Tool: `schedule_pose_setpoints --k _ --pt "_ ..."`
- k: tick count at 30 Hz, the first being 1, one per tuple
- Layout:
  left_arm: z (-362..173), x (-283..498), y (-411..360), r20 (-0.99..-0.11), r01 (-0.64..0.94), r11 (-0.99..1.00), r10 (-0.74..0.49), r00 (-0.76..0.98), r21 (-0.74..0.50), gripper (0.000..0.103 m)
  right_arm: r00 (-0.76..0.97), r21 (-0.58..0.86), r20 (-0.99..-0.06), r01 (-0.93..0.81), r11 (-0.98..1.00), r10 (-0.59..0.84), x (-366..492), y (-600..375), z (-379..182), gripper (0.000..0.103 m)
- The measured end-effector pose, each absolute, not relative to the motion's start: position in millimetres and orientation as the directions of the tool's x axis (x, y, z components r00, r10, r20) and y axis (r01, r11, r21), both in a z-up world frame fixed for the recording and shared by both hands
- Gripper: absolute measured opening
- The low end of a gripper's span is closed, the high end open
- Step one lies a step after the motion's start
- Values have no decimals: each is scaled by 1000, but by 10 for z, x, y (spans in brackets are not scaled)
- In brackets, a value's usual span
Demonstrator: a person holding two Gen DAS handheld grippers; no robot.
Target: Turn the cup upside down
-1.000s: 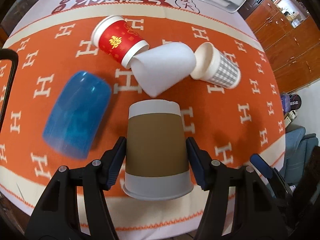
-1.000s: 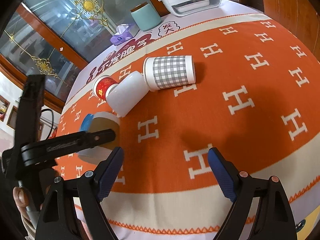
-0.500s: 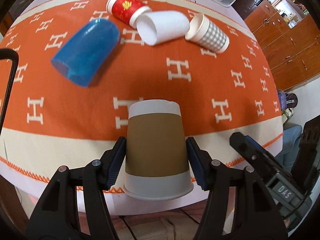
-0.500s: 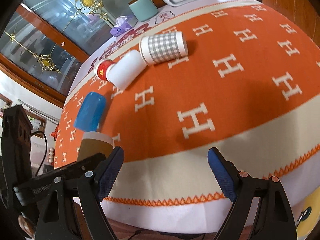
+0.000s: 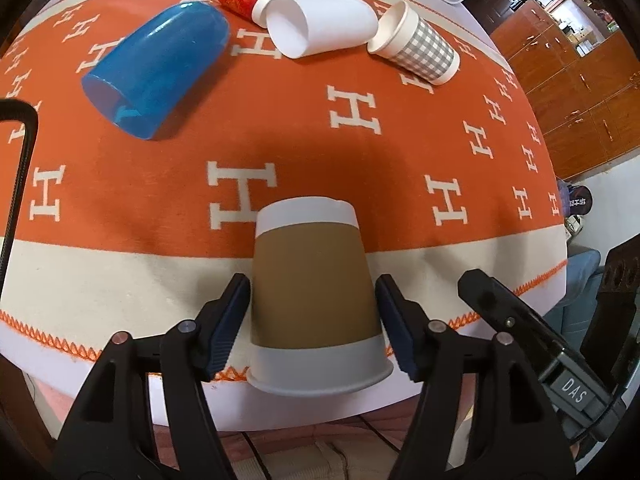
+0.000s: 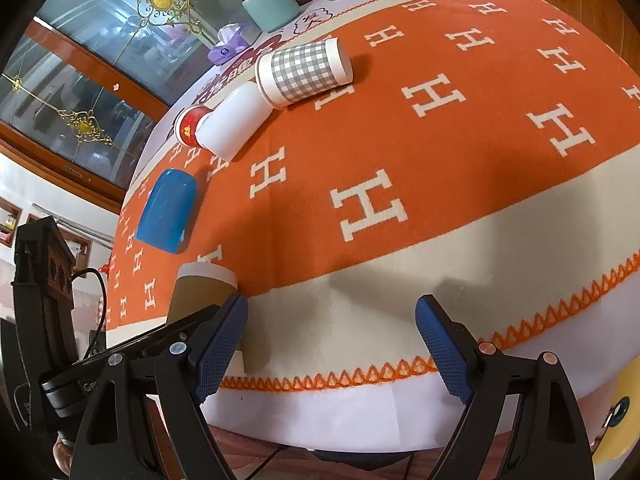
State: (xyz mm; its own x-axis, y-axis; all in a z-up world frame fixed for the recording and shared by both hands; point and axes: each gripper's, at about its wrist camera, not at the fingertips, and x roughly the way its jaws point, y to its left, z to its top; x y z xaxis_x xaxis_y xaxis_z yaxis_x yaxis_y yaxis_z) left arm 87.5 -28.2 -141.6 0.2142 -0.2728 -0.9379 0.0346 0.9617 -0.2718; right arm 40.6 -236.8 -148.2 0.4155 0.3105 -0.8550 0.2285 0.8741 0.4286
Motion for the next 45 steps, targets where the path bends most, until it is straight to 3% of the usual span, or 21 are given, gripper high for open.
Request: schedule_pose_setpoints --k 17,26,36,45 --pt "-1184 774 -131 -923 33 950 -308 230 -309 63 420 433 -847 189 882 326 410 -2259 -1428 88" --pt "-851 618 109 -861 92 908 -417 293 -408 63 399 459 -838 145 876 373 435 -2179 -1345 88" --pt "-875 469 471 -846 136 928 -372 383 -347 63 245 529 -828 45 848 504 663 -1785 -1328 87" --pt "-1131 546 846 -876 50 977 -209 435 -208 63 98 589 -806 28 808 584 955 -1432 -1426 87"
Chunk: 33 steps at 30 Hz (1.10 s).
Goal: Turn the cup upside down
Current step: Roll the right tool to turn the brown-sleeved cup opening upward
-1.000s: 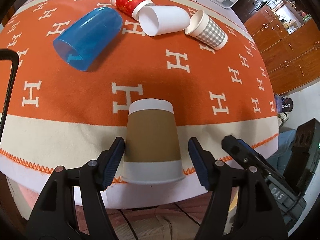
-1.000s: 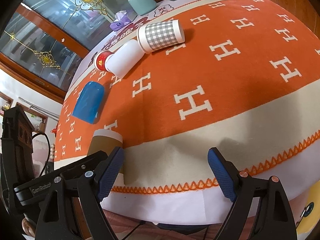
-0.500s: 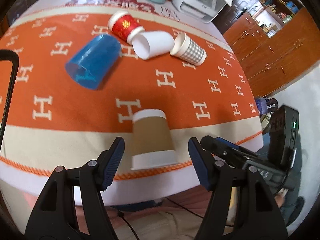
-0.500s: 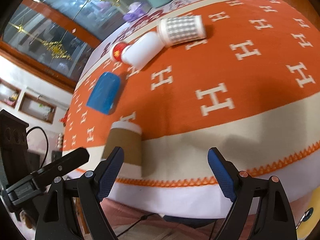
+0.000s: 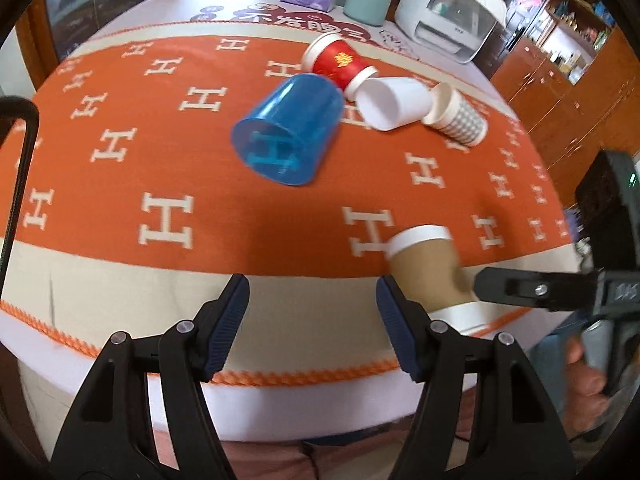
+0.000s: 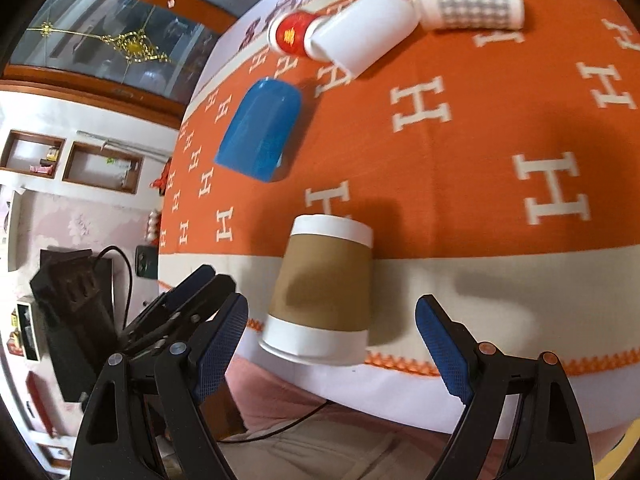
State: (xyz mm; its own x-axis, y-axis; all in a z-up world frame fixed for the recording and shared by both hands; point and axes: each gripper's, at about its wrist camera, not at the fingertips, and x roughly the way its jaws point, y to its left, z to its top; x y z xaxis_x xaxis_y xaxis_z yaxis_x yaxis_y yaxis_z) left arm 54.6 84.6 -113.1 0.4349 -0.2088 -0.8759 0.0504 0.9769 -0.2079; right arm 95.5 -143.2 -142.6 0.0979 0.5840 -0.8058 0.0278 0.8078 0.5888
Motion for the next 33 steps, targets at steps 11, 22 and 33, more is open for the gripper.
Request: schedule_pose_setpoints --k 11,22,33 --pt "-1312 651 925 -890 20 987 -153 430 -160 63 -37 609 -791 62 791 611 1119 -1245 -1741 75" --pt "-1301 672 920 -884 -2 988 -140 446 -157 63 88 595 -797 -54 802 597 998 -1282 -1537 64" --pt "-1060 697 789 -811 -14 995 -75 581 -102 63 515 345 -746 -244 906 422 756 -1222 -1428 64"
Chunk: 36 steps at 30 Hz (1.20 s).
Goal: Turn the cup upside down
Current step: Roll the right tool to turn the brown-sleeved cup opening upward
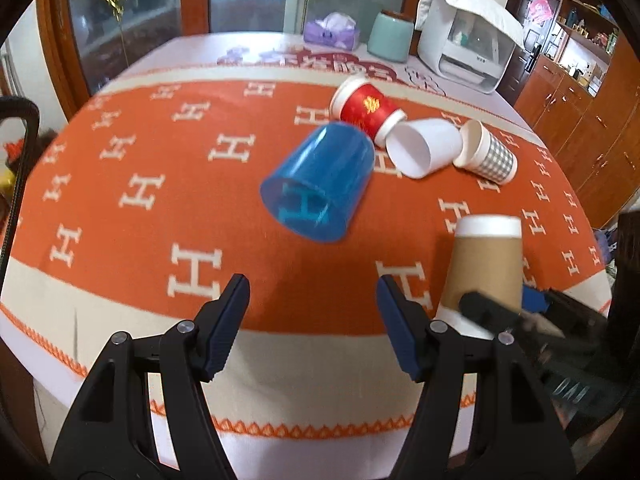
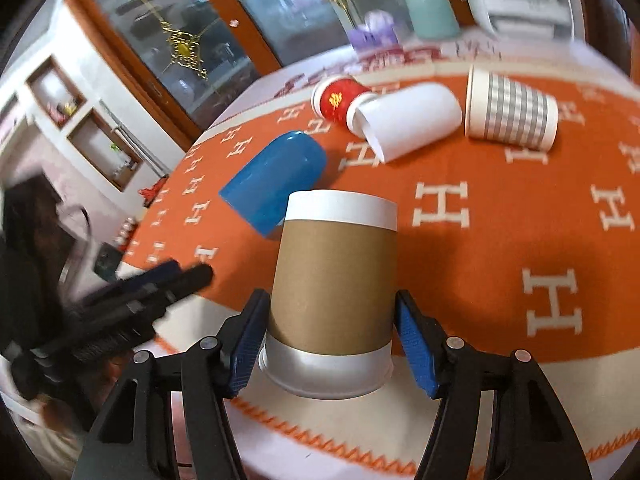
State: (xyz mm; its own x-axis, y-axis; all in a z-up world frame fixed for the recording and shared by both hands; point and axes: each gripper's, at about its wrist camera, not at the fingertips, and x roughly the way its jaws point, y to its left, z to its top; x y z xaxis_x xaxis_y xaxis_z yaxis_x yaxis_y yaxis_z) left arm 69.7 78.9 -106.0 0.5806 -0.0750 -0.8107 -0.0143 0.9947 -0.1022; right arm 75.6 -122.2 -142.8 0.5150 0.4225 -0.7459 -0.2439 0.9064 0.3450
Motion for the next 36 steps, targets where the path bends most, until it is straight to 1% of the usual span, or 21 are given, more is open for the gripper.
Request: schedule_pose_setpoints --k 5,9,12,19,32,36 --pt "-1080 732 765 -803 -14 994 -78 591 -107 63 630 223 -678 -313 923 378 584 -1012 -1488 64" --pt "-1194 760 741 -825 -27 994 -69 561 -101 63 662 164 -659 -336 928 357 474 -906 -1549 64" --pt "-1241 726 724 -821 -35 996 -50 568 -85 63 664 159 -659 -334 929 352 368 -904 -1556 64" --pt "-1209 631 715 -790 -37 994 -56 611 -99 63 660 163 -668 -323 932 345 190 -952 -1590 64" --pt "-1296 528 655 -804 -20 994 -79 589 -111 63 664 113 -677 -332 936 317 69 -899 -1621 65" --pt "-1303 509 674 -806 -27 993 -75 587 -112 63 663 102 -683 -330 938 307 55 -891 -1627 67"
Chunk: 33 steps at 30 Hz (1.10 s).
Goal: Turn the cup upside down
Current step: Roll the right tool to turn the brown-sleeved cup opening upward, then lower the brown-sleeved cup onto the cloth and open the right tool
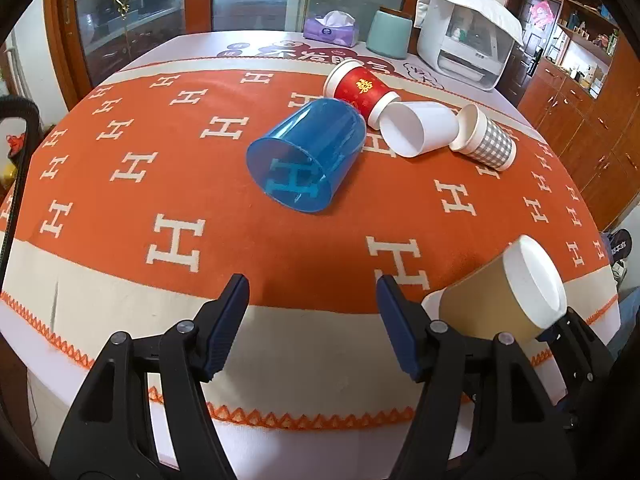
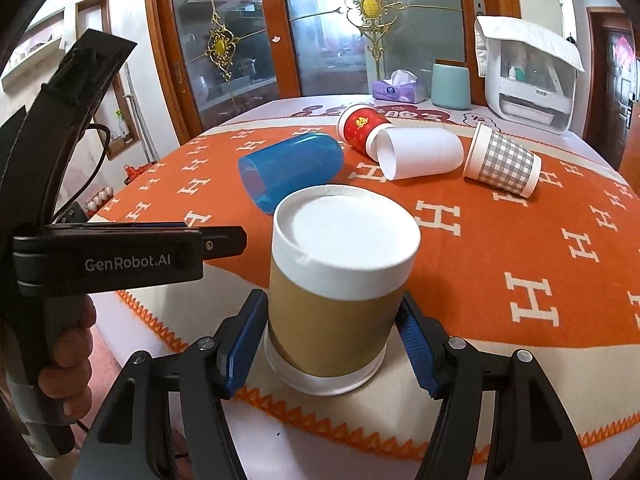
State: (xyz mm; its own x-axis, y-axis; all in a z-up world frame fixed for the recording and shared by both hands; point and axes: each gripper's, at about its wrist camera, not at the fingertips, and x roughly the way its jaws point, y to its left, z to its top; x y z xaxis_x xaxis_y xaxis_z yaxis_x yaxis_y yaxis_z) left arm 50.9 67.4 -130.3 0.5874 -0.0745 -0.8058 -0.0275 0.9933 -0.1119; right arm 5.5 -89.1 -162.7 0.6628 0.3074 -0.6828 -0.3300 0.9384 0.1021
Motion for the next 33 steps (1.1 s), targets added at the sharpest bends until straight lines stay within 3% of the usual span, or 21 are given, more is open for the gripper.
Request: schedule_pose_setpoints --k 7,20,23,26,33 --pt "-1254 478 676 -806 -42 996 -38 591 -78 63 688 77 -660 -340 937 303 -44 -872 -1546 86" --pt "-1007 301 608 -780 -13 999 -23 626 -40 64 709 92 -638 -317 944 300 -315 -992 -1273 86" --pt "-948 282 563 -792 4 1000 -23 610 -26 72 717 95 -640 -284 954 277 -360 -1071 -1183 87" --pt "-875 238 550 -790 6 999 -41 612 -47 72 730 104 -625 -273 956 276 -438 -1158 -1049 87" --pt "-604 127 530 -773 2 998 -44 633 -56 72 777 59 -602 -185 981 183 -599 -1257 -636 87"
